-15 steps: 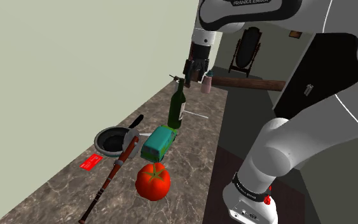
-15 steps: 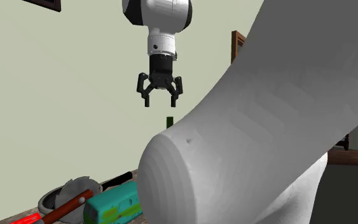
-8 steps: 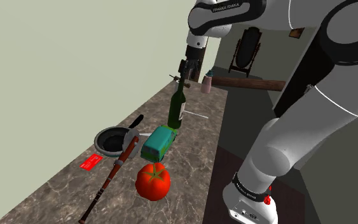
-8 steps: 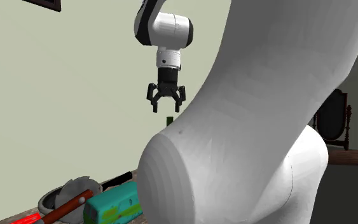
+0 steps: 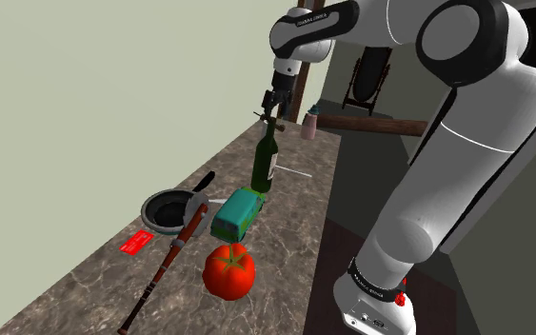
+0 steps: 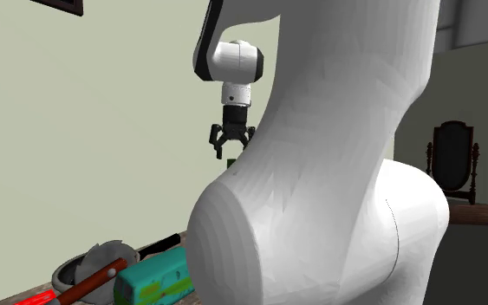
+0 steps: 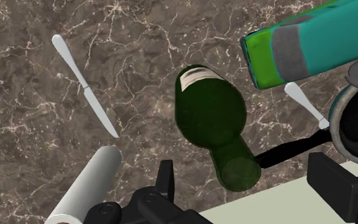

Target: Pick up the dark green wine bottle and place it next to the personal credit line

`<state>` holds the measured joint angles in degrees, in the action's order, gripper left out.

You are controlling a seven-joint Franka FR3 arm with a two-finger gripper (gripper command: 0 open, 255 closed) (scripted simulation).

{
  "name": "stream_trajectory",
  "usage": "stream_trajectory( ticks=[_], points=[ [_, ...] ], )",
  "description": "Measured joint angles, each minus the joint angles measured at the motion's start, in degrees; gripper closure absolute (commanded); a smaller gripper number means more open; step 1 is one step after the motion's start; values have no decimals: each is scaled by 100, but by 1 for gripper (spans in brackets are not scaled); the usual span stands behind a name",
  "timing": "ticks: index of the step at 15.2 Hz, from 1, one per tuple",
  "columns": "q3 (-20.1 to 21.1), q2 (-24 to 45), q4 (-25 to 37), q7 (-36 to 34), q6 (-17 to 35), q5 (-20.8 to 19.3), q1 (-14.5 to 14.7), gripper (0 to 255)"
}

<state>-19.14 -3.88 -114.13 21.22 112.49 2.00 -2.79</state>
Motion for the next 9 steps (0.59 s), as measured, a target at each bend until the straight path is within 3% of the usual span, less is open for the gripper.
stream_trajectory(
  ticks=[9],
  points=[
    [-8, 179, -292, 61, 467, 76, 2, 0]
  ],
)
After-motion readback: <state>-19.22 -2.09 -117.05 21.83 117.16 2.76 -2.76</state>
